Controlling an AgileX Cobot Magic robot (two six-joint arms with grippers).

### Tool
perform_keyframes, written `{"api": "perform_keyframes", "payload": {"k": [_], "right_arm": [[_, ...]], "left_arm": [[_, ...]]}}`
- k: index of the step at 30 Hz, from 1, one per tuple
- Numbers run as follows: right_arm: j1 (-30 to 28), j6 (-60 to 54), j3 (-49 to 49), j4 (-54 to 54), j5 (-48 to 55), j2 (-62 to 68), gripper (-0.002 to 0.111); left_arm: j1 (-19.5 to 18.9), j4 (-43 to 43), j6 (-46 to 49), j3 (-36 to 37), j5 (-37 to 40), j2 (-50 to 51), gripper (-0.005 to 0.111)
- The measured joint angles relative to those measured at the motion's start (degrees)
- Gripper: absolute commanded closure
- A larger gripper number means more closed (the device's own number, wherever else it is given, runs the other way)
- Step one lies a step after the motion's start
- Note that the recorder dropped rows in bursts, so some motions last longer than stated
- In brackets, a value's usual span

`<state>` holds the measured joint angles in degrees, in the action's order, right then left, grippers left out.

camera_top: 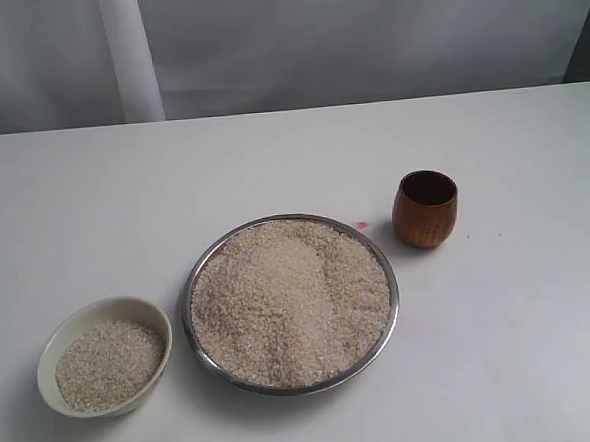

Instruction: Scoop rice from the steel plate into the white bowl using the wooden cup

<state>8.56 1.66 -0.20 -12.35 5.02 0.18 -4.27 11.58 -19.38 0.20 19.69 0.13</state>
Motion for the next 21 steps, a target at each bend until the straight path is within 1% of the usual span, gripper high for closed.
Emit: {"api": "perform_keyframes", "payload": {"k": [8, 10, 12, 16, 21], "right_arm": [[0.00, 0.00, 0.00, 0.00, 0.00, 0.00, 0.108], [0.00, -0.12, 0.00, -2.61, -1.03, 0.00, 0.108], [0.00, -0.12, 0.00, -4.94, -8.03, 0.00, 0.108], [0.00, -0.20, 0.00, -5.51, -18.94, 0.00, 0.108], [0.00, -0.20, 0.00, -5.51, -27.09, -0.02, 0.108]], "left_arm": [[0.00, 0.00, 0.00, 0.00, 0.00, 0.00, 0.107], [0.00, 0.00, 0.00, 0.00, 0.00, 0.00, 0.107], [0.00, 0.00, 0.00, 0.00, 0.00, 0.00, 0.107], [0.00, 0.00, 0.00, 0.00, 0.00, 0.00, 0.107], [0.00, 0.00, 0.00, 0.00, 0.00, 0.00, 0.107]]}}
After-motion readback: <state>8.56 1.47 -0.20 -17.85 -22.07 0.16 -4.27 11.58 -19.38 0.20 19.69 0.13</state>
